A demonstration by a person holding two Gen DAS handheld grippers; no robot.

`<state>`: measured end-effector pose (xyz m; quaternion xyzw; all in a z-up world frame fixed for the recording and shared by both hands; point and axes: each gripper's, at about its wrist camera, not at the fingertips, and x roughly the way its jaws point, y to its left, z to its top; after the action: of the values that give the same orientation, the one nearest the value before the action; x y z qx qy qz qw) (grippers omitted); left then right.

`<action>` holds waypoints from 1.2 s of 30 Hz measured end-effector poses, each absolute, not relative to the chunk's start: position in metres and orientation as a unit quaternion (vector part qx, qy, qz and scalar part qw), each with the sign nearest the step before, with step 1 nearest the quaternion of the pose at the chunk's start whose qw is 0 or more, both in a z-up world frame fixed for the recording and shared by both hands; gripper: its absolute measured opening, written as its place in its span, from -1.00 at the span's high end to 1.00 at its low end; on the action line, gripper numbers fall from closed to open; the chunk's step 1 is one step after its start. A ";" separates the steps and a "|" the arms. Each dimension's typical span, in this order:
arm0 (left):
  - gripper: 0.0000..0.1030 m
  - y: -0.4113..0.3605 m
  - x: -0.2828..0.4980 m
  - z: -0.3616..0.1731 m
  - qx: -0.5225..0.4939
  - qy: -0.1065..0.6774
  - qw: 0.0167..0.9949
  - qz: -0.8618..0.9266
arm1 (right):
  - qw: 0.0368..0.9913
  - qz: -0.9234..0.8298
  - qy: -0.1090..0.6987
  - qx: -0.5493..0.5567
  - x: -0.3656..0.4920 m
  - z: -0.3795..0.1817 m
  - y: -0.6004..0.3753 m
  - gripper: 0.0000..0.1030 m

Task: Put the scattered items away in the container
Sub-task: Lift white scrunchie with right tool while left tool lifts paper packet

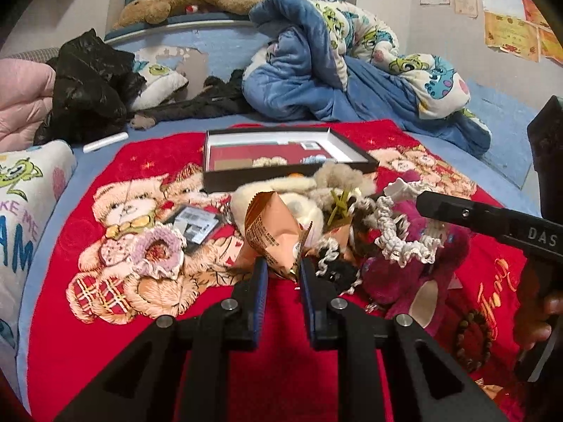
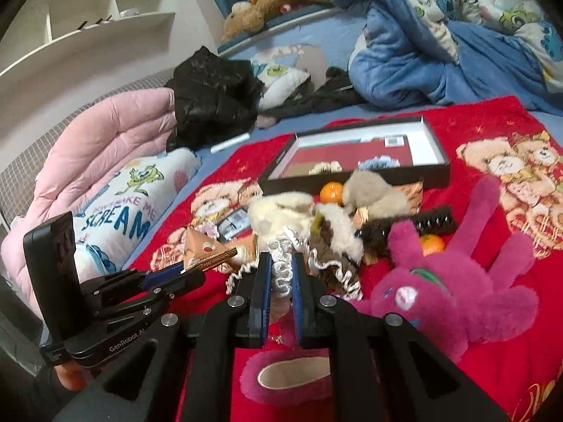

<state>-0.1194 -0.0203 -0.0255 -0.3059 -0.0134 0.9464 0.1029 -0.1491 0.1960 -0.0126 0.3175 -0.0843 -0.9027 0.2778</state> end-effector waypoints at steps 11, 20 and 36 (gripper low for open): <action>0.63 -0.022 -0.111 -0.009 -0.291 -0.029 0.094 0.952 | 0.260 -0.916 -0.062 0.299 -0.142 0.000 0.198 0.79; 0.63 -0.033 -0.109 -0.006 -0.289 -0.058 0.030 0.955 | 0.251 -0.923 -0.043 0.289 -0.136 0.001 0.191 0.79; 0.63 -0.026 -0.111 -0.006 -0.297 -0.044 0.036 0.953 | 0.264 -0.916 -0.046 0.299 -0.137 -0.002 0.185 0.79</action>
<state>-0.1107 -0.0263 -0.0060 -0.2974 -0.0437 0.9531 0.0356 -0.1369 0.1848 -0.0021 0.2990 -0.0464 -0.9160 0.2636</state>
